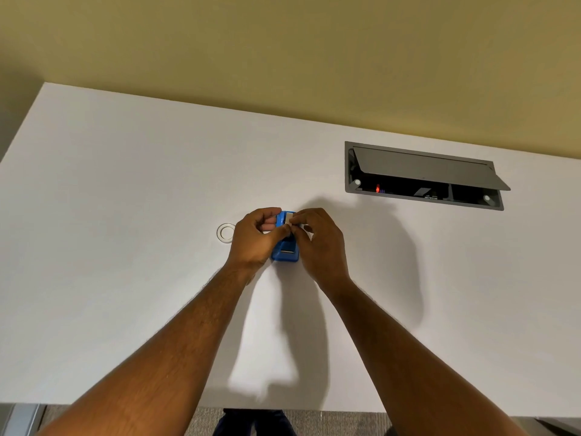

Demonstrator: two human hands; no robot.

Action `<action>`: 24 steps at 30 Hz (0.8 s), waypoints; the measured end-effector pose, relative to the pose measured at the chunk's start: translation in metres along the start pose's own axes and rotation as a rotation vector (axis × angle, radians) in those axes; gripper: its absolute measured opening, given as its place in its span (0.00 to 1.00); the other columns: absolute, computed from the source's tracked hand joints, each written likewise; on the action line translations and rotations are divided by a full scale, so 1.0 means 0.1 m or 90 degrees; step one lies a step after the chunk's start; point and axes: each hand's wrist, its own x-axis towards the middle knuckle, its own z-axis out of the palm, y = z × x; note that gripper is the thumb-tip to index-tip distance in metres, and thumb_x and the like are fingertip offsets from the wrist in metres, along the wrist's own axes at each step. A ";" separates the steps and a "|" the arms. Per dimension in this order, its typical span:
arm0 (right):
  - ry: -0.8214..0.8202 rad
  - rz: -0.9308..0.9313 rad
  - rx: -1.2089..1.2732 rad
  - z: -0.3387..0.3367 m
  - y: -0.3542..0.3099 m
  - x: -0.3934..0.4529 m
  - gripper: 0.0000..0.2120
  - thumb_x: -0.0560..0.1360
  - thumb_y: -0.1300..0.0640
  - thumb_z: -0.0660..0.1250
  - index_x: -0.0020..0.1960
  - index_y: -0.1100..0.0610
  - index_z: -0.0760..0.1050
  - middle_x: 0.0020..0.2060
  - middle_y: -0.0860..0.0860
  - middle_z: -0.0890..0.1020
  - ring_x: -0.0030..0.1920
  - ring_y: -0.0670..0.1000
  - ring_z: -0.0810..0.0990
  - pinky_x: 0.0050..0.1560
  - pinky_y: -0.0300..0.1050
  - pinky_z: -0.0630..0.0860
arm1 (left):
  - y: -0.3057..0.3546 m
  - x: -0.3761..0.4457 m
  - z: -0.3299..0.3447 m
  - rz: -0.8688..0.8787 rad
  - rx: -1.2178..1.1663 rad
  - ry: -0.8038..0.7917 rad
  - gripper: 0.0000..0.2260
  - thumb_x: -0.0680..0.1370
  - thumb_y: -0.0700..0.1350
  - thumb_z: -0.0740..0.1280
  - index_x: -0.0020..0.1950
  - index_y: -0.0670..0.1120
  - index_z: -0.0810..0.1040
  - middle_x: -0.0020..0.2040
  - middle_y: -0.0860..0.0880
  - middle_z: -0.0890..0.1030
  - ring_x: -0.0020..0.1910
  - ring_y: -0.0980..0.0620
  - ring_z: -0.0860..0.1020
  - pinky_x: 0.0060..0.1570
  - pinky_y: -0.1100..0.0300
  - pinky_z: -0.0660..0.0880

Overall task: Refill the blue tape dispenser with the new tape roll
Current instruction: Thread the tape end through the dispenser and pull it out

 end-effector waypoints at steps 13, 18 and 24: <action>-0.022 0.012 -0.046 0.02 0.00 0.03 0.01 0.78 0.60 0.67 0.49 0.57 0.76 0.47 0.52 0.79 0.48 0.51 0.78 0.50 0.51 0.81 | -0.02 0.01 -0.04 0.126 0.113 -0.035 0.16 0.75 0.47 0.75 0.63 0.52 0.80 0.59 0.52 0.79 0.55 0.57 0.78 0.54 0.64 0.77; -0.019 0.021 -0.028 0.02 -0.04 0.04 0.02 0.80 0.60 0.65 0.49 0.57 0.75 0.46 0.51 0.79 0.46 0.51 0.79 0.48 0.48 0.80 | 0.00 0.01 -0.05 0.203 0.203 -0.060 0.11 0.78 0.45 0.71 0.60 0.54 0.81 0.56 0.52 0.76 0.55 0.62 0.76 0.52 0.71 0.73; -0.006 0.065 0.020 0.01 -0.04 0.04 0.04 0.82 0.57 0.63 0.52 0.55 0.75 0.45 0.48 0.81 0.43 0.45 0.79 0.46 0.34 0.76 | 0.00 0.03 -0.07 0.202 0.251 -0.054 0.13 0.79 0.45 0.69 0.63 0.53 0.80 0.55 0.53 0.75 0.53 0.60 0.76 0.49 0.79 0.69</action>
